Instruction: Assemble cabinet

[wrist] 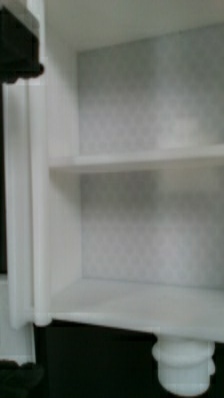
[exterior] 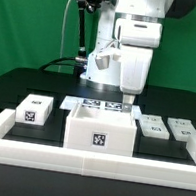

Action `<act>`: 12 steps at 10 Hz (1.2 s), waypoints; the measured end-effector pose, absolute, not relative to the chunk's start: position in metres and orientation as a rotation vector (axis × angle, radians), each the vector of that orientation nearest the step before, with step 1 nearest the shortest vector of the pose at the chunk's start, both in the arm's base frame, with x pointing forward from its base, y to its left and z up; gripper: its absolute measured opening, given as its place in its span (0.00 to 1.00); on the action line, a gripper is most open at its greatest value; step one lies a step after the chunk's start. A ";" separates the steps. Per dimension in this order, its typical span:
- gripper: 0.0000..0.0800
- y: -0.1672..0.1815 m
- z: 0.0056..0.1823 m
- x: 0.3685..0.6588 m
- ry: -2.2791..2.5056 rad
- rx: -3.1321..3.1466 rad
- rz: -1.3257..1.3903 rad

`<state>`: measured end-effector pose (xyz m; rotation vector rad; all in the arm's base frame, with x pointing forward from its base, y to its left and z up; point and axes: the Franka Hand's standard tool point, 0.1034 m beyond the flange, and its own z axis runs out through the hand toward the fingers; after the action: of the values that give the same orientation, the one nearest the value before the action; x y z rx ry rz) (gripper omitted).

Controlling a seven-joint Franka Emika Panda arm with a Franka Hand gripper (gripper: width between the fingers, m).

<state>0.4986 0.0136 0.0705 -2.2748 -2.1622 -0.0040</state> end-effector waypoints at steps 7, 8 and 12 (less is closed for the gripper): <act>1.00 0.004 0.034 0.456 -2.121 -2.281 0.006; 1.00 0.004 0.030 0.455 -2.116 -2.279 0.010; 0.85 0.003 0.022 0.455 -2.101 -2.288 0.007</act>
Offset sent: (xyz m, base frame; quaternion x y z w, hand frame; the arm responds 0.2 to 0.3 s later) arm -0.0312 0.0001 -0.0159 -0.0058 0.0306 -0.0067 0.9995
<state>0.4548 0.0030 0.0225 -2.2883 -2.1011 0.0074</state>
